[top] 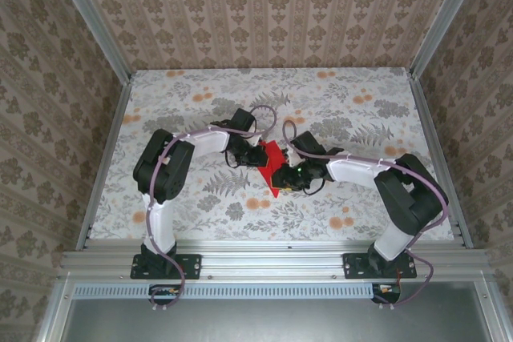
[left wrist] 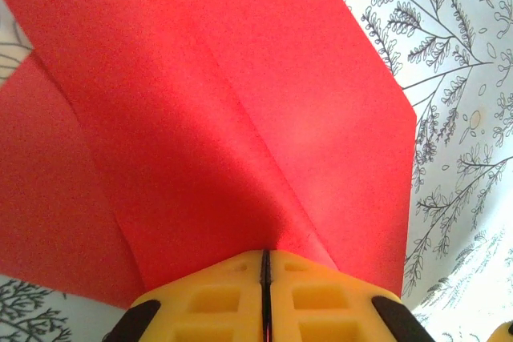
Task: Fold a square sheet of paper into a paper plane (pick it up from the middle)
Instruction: Fourth fold the wing at the center of the table.
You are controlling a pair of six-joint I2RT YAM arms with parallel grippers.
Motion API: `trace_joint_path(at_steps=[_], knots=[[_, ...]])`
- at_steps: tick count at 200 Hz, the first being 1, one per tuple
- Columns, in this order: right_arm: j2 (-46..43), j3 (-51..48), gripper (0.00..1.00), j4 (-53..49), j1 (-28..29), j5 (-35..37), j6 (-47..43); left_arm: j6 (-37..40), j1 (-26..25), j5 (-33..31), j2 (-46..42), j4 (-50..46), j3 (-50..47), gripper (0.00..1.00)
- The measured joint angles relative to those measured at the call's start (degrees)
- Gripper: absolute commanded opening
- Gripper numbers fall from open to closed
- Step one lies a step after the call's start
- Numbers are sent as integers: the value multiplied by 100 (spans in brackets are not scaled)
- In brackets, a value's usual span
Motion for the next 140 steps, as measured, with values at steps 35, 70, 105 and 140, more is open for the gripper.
trace_joint_path(at_steps=[35,70,105,140], knots=[[332,7,31,101,-48,2,125,44,20,44,9,-13,4,9],[494,17,30,116,-48,-9,127,48,20,55,17,-13,4,9],[575,94,31,251,-48,-111,127,68,24,107,48,-37,37,8],[693,138,30,350,-39,-184,127,94,52,140,74,-74,70,8]])
